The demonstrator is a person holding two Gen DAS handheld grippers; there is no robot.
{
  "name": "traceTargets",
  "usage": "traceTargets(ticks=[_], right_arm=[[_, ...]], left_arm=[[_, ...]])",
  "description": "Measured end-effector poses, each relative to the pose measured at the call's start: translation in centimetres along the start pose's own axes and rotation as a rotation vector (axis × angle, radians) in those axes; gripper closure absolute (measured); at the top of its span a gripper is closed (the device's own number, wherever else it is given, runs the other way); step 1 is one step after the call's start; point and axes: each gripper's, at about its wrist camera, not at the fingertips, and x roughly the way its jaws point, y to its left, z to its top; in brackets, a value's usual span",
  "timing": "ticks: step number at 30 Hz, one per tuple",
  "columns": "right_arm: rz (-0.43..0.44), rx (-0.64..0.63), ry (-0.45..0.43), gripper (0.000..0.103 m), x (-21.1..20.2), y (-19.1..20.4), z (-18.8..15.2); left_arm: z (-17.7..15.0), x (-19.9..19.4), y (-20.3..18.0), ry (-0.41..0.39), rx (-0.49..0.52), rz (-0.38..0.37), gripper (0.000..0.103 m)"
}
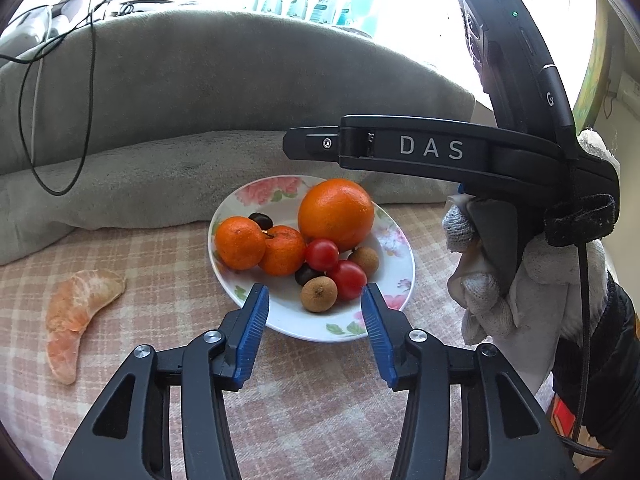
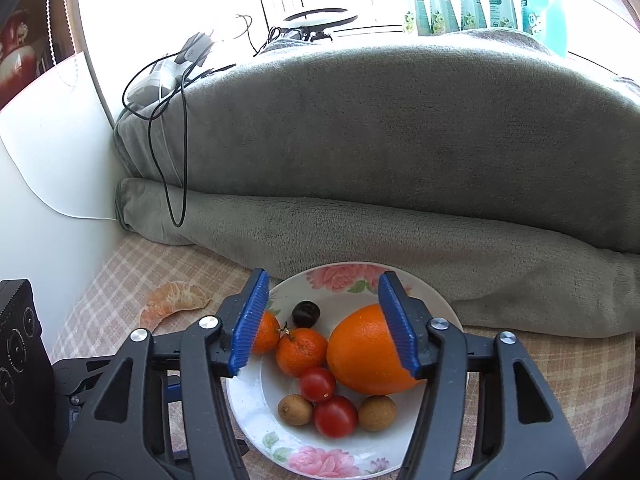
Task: Organize fruits
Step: 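Open both tools to drop the kiwi and plum into the bowl, then lift the open left tool away and move it to the pomelo segment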
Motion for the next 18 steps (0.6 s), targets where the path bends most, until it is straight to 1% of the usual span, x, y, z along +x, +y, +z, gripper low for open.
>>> traceTargets(ticks=[2,3,4,5,8,12,13,18], right_arm=[[-0.003,0.005,-0.007,0.027,-0.3,0.0,0.0],[-0.005,0.008,-0.011,0.024,-0.4,0.0,0.1],[-0.006,0.010,-0.016,0.019,-0.5,0.0,0.1],[-0.008,0.012,-0.019,0.017,-0.7,0.0,0.1],[-0.018,0.013,-0.014,0.016,-0.9,0.1,0.1],[-0.016,0.010,-0.003,0.016,-1.0,0.4,0.1],[-0.017,0.009,-0.002,0.016,-1.1,0.5,0.1],[-0.013,0.016,0.000,0.016,-1.8,0.8,-0.1]], left_arm=[[0.0,-0.2,0.1,-0.005,0.000,0.002,0.047],[0.1,-0.3,0.2,-0.009,0.000,0.004,0.046],[0.1,-0.4,0.2,-0.011,0.000,0.006,0.043],[0.0,-0.5,0.3,-0.014,-0.001,0.007,0.039],[0.1,-0.9,0.4,-0.020,-0.004,0.014,0.033],[0.1,-1.2,0.5,-0.023,-0.008,0.026,0.030],[0.1,-1.3,0.6,-0.023,-0.010,0.030,0.027],[0.1,-1.6,1.0,-0.028,-0.020,0.042,0.026]])
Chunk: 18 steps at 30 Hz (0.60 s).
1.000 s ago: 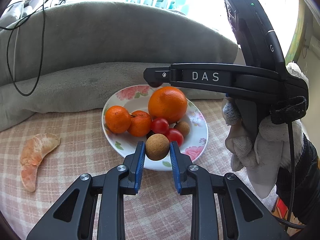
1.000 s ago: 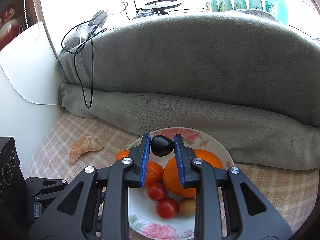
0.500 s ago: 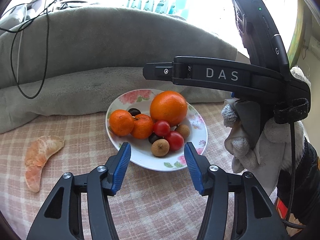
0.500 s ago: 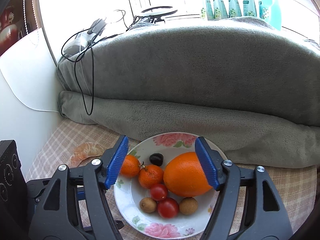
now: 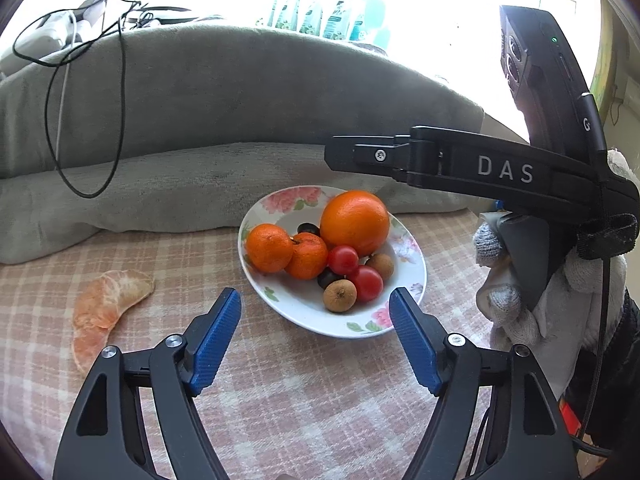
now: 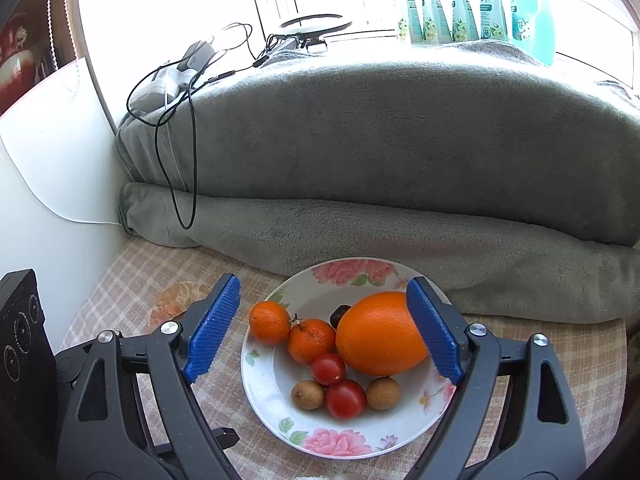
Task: Organize fruits
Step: 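Lift the open left tool away and move it to the pomelo segment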
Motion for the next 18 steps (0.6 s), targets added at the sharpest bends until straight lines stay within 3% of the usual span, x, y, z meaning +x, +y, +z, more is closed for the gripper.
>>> traceTargets(ticks=[18], right_arm=[[-0.008,0.033,-0.034,0.015,-4.6,0.3,-1.9]], left_arm=[[-0.3,-2.2,3.1,-0.022,-0.029,0.073,0.026]])
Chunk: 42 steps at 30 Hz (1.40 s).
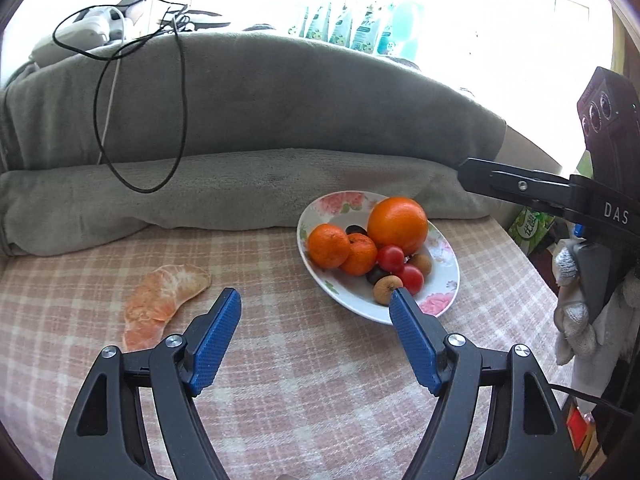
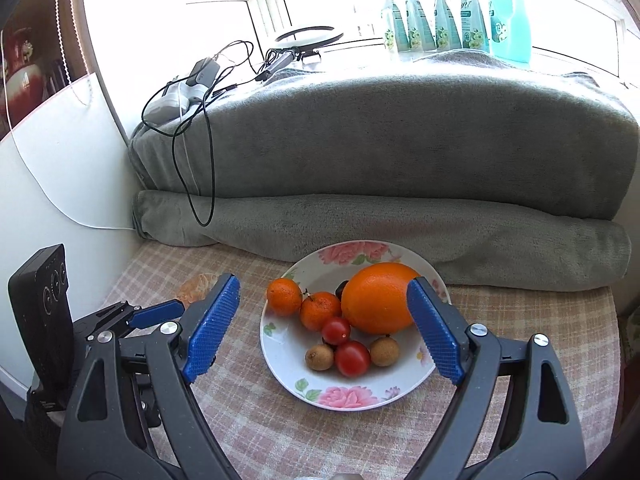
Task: Organize fruits
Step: 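Lift the open left tool away and move it to the pomelo segment, then close the left tool on the film-wrapped pomelo segment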
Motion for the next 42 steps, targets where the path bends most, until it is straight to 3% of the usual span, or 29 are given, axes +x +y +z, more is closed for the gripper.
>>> traceTargets(ticks=[18,25,28,42], right_arm=[[0.003,0.099,0.008,0.015,-2.9,-1.3,-2.8],[0.005,0.123,0.017,0.015,-2.7,-1.6,-3.3],[0.004,0.125,0.024,0.015,-2.4,-1.6,-3.4],[0.007,0.139,0.039,0.015,-1.7,-1.9,-3.3]], left_arm=[[-0.8,-1.4,8.1,0.022,-0.062,0.109,0.026],[-0.7,0.1,10.2,0.069,-0.077,0.102,0.027],[-0.8,1.0,10.8,0.088,-0.080,0.101,0.034],[-1.0,5.3,10.6,0.156,0.026,0.169,0.043]])
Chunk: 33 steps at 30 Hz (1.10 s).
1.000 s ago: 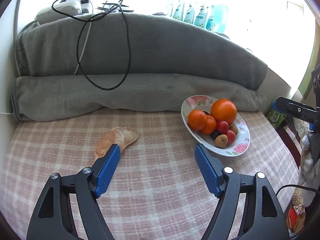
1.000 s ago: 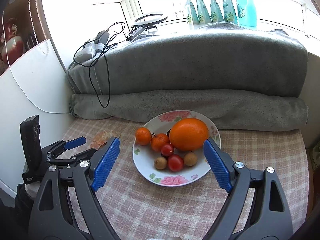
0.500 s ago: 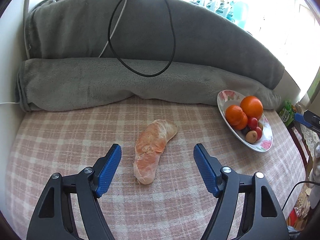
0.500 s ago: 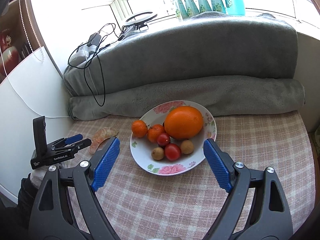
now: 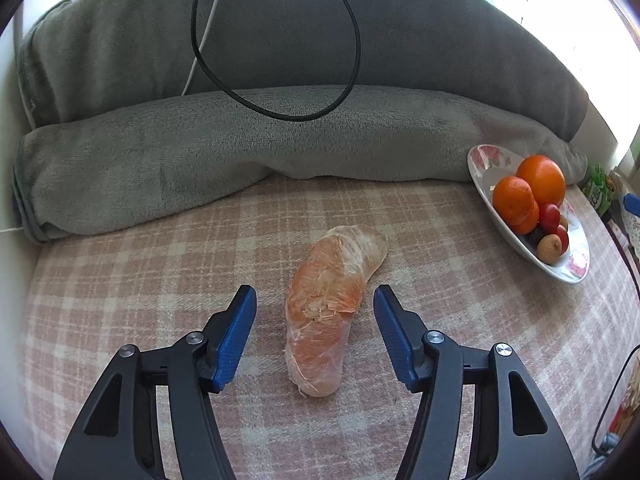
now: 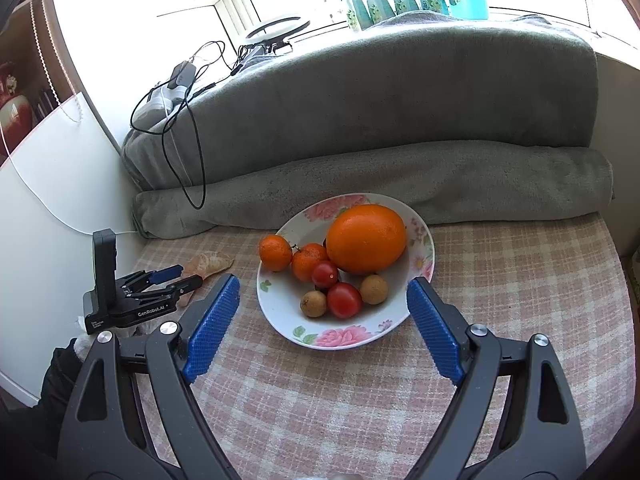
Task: Organize fruits
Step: 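Close the left tool on the film-wrapped pomelo segment, then carry the pomelo segment with the left tool over the bowl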
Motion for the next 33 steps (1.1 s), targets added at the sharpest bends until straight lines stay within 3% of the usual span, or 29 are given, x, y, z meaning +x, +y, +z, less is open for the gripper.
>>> traceTargets(ticks=[3,10,18,33], right_arm=[[-0.001,-0.001,0.001,0.015,0.0,0.0,0.0],[-0.006,0.011,0.007,0.015,-0.1,-0.2,-0.2],[-0.007,0.025,0.013,0.015,0.0,-0.4,-0.4],[0.002,0.035,0.003,0.015,-0.7,-0.6,-0.7]], left_arm=[[0.1,0.9,-0.5,0.016,0.025,0.004,0.043],[0.5,2.0,-1.3,0.018,0.035,-0.013,0.064],[0.4,2.0,-1.4,0.006,0.018,-0.005,0.065],[-1.2,-3.3,-1.5,-0.058,-0.006,-0.030,0.066]])
